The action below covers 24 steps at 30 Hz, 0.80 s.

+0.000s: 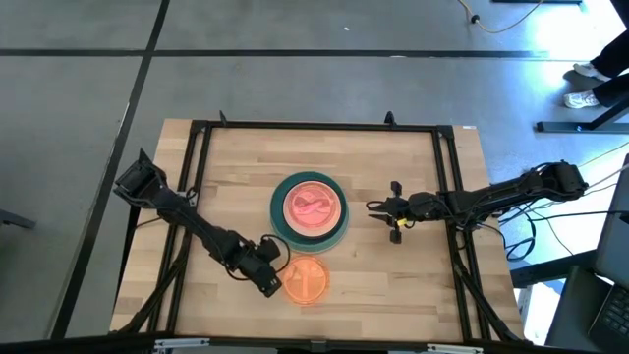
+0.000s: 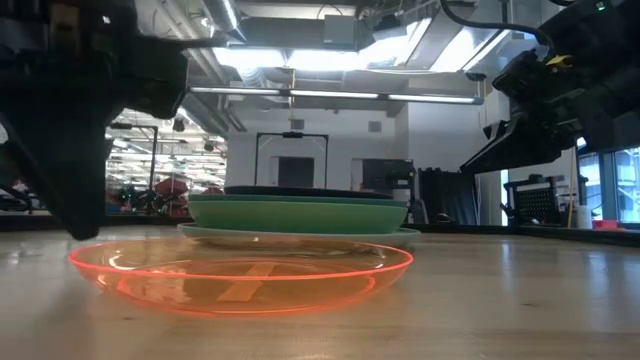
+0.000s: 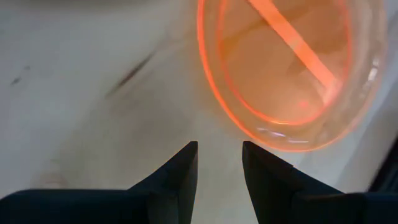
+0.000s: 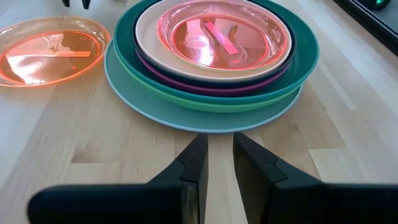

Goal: Stack plastic plates
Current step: Stack the light orange plate on the light pink plate

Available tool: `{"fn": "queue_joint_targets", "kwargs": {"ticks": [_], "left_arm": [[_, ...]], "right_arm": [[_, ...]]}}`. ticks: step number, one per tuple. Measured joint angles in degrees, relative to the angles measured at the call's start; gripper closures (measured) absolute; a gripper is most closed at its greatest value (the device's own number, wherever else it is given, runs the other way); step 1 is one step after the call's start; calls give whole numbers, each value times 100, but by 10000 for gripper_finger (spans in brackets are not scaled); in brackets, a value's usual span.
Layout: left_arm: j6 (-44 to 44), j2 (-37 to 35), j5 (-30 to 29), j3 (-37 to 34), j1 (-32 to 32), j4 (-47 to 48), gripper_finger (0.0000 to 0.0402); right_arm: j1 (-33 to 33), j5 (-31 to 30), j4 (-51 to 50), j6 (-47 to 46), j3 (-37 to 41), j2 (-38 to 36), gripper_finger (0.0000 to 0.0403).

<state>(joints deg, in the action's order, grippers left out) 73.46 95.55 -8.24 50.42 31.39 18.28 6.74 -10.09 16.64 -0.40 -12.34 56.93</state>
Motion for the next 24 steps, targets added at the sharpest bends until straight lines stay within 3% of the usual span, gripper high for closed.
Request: {"fn": "queue_joint_targets", "kwargs": {"ticks": [13, 24], "left_arm": [[-13, 41, -470, -42, -118, -313, 283], [-310, 612, -341, -31, -263, -936, 283]], "right_arm": [[0, 0, -8, 2, 0, 0, 336], [0, -2, -13, 4, 0, 0, 336]]}}
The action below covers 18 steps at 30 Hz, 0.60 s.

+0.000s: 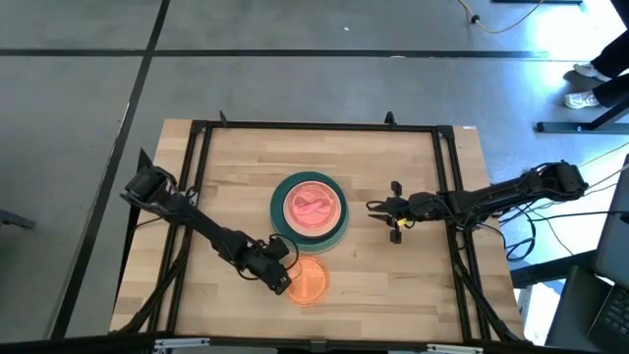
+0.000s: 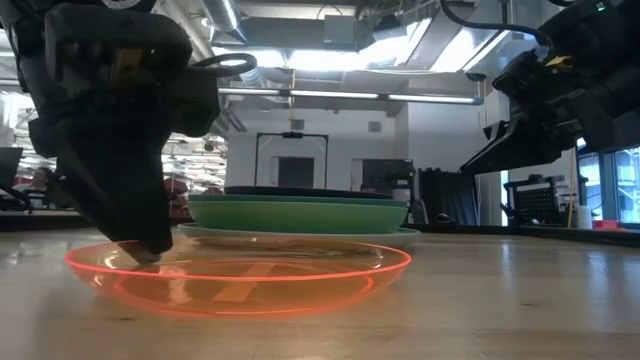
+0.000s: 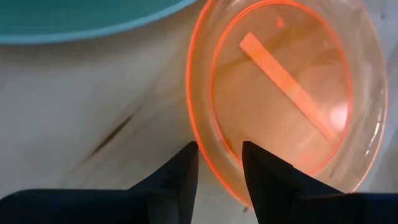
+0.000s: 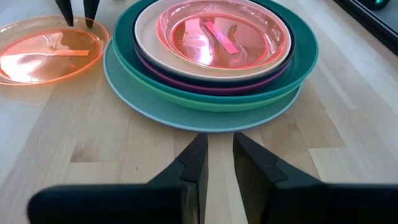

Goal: Stack plastic plates
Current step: Stack the light orange plate on the light pink plate

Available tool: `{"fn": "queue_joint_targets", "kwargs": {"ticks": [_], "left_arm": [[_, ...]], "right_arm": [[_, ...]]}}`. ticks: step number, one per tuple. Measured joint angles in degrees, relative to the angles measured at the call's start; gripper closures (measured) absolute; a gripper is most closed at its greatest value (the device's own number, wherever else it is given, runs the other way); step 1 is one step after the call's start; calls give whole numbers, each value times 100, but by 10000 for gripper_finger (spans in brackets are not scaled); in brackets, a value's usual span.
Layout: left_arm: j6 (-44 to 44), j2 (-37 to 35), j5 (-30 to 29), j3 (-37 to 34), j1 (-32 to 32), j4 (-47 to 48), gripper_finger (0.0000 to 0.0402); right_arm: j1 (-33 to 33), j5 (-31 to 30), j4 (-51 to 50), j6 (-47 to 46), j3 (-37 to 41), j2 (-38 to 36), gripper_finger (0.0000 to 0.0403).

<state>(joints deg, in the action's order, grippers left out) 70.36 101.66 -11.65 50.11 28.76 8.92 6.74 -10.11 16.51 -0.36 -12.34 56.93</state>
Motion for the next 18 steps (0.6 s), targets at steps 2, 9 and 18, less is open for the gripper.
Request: {"fn": "queue_joint_targets", "kwargs": {"ticks": [2, 9, 18], "left_arm": [[-46, 7, -46, 0, 2, -41, 283], [-204, 18, -131, -4, -9, -120, 293], [-514, 28, -147, -9, -52, -85, 366]], "right_arm": [[0, -2, -2, 0, 0, 0, 336], [0, -149, 0, 2, 0, 0, 336], [0, -149, 0, 2, 0, 0, 336]]}}
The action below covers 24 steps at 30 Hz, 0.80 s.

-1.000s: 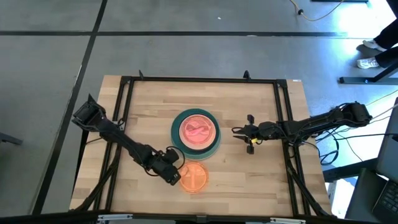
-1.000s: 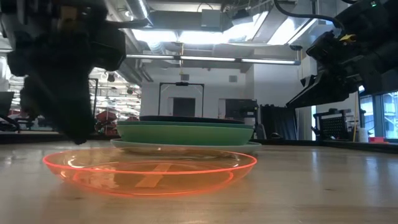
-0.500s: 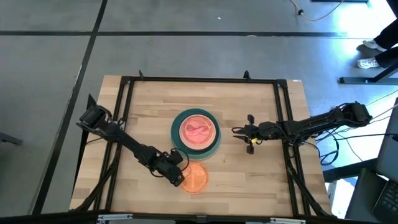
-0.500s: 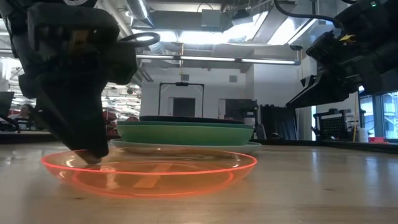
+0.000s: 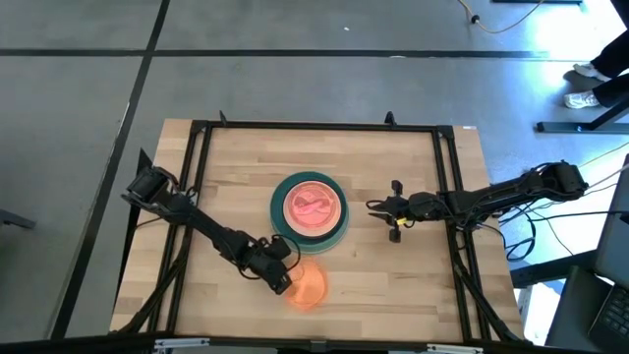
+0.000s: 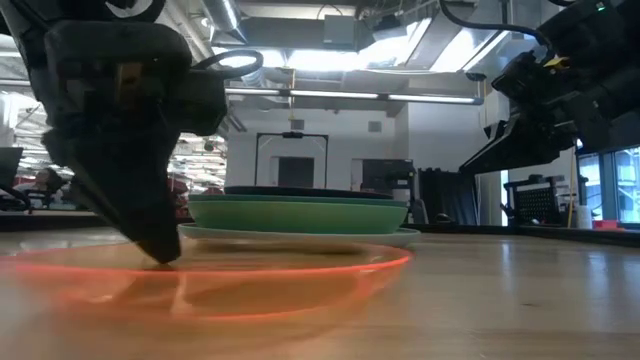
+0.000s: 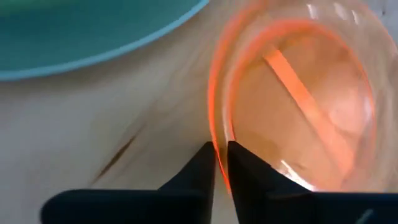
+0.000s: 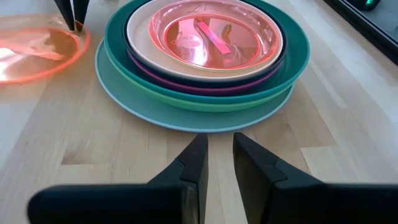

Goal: Stack plastic plates
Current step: Stack the light orange plate on the light pink plate

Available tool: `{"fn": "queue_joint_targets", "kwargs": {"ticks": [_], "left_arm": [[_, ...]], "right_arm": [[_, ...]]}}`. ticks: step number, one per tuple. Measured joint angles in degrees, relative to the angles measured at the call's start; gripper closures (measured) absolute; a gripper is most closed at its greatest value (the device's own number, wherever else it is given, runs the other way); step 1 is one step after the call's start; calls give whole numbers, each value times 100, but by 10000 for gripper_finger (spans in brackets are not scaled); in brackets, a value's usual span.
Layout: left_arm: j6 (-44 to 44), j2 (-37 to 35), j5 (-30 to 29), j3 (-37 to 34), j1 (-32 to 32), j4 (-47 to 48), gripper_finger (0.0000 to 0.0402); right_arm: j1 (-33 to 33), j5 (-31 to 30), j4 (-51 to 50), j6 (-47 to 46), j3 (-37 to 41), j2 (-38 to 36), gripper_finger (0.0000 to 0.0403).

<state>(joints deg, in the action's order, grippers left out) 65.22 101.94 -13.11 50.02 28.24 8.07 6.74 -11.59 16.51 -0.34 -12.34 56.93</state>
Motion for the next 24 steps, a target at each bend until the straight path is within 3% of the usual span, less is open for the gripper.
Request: {"fn": "queue_joint_targets", "kwargs": {"ticks": [5, 13, 24], "left_arm": [[-223, 10, -196, 0, -28, -40, 398], [-355, -84, -196, -4, -30, 40, 399], [-1333, -923, -456, -9, -243, 34, 401]], "right_arm": [[0, 2, 0, 0, 0, 0, 336], [0, 2, -2, 0, 0, 0, 336], [0, 2, -4, 0, 0, 0, 336]]}}
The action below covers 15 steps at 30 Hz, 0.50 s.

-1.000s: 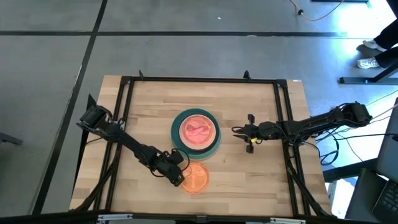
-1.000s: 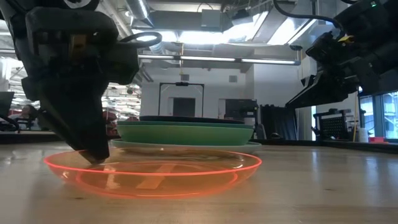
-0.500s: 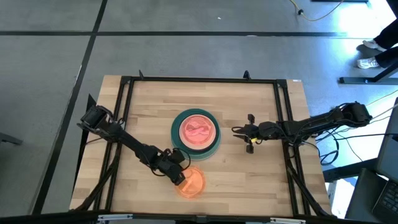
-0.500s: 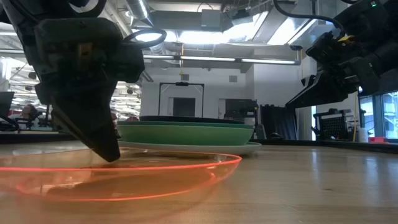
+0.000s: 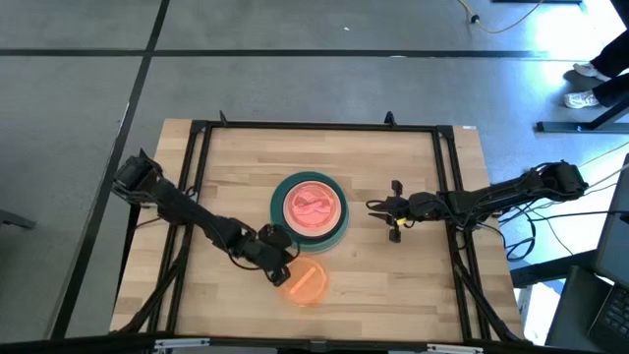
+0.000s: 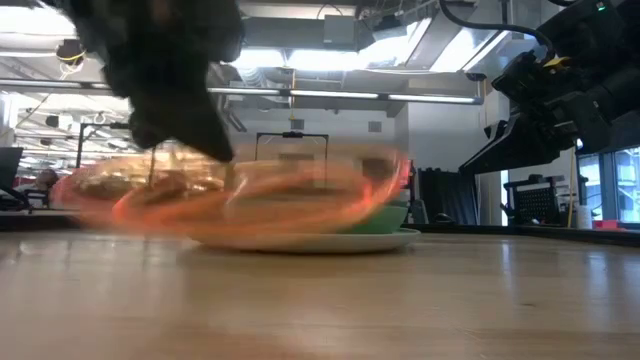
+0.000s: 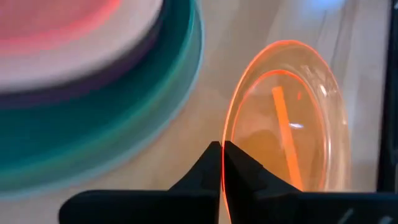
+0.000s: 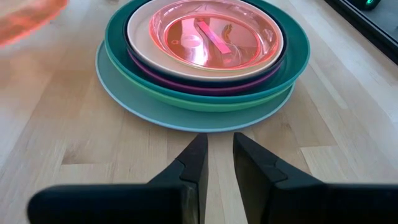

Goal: Stack plastic plates
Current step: Stack the light orange plate on the light pink plate

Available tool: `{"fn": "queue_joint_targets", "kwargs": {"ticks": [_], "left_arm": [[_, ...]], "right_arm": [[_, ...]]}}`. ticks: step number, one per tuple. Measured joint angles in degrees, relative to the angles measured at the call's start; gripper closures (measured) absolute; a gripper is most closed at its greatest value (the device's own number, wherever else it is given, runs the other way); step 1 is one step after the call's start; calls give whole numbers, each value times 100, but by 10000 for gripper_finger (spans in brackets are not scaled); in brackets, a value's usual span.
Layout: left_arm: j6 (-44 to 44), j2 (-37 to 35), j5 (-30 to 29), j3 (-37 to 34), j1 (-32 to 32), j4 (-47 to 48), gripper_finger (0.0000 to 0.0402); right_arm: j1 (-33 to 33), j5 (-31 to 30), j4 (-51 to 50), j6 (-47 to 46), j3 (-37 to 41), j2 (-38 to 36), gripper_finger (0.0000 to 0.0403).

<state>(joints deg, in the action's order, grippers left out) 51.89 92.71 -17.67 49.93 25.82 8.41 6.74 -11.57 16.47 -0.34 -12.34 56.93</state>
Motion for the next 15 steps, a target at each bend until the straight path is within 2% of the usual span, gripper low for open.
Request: {"fn": "queue_joint_targets", "kwargs": {"ticks": [11, 15], "left_arm": [[-1212, -871, -704, 0, -781, -9, 401], [-1709, -1047, -726, 4, -1254, -25, 401]], "right_arm": [[0, 0, -2, 43, 0, 0, 336], [0, 0, -2, 42, 0, 0, 336]]}}
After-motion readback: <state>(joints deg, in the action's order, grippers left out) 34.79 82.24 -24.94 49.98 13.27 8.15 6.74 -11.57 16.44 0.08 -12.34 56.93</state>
